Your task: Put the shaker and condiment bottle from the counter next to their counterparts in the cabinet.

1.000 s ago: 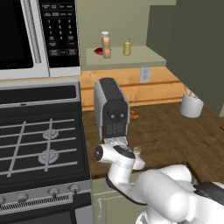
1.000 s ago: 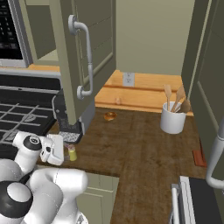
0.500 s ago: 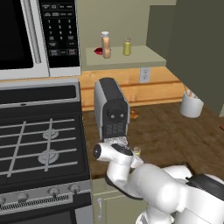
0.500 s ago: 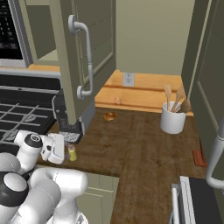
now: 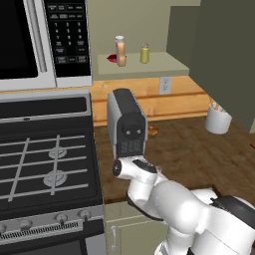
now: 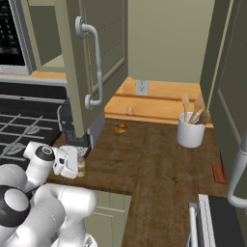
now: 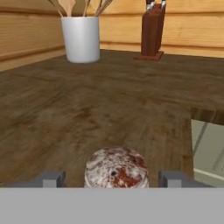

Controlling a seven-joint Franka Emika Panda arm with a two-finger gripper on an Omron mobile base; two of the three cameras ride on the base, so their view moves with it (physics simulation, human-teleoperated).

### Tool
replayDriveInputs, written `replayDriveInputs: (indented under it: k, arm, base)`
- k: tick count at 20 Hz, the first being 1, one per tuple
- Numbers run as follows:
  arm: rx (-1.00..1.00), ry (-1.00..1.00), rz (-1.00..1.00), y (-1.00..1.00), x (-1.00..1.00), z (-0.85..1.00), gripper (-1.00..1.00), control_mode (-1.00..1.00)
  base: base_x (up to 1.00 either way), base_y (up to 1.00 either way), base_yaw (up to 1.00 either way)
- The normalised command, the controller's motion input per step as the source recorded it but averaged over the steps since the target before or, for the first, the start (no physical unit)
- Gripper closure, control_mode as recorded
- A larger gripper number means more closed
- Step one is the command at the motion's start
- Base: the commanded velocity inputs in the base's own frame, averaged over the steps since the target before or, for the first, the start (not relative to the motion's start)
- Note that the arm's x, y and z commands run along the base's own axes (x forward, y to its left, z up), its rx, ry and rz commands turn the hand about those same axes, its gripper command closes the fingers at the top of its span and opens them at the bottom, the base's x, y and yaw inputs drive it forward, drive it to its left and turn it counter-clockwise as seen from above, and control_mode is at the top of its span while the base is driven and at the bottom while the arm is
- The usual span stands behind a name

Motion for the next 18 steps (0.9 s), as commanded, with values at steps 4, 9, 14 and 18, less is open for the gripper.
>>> replayDriveInputs:
  k: [4,9,14,18]
  arm:
    - [0.0,0.0,0.0,-0.12,0.1,0.04,1.0,-1.0]
    - [0.0,-0.06,0.07,-0.02,-0.26,0.52,1.0,-1.0]
    - [-0.03,-0.02,0.08,0.0,-0.31,0.76,1.0,-1.0]
    - [-0.07,-0.15,0.08,0.0,-0.06,0.83,1.0,-1.0]
  base:
    - [0.0,0.0,0.0]
    - [0.0,0.0,0.0]
    - [0.0,0.0,0.0]
    - [0.0,0.0,0.0]
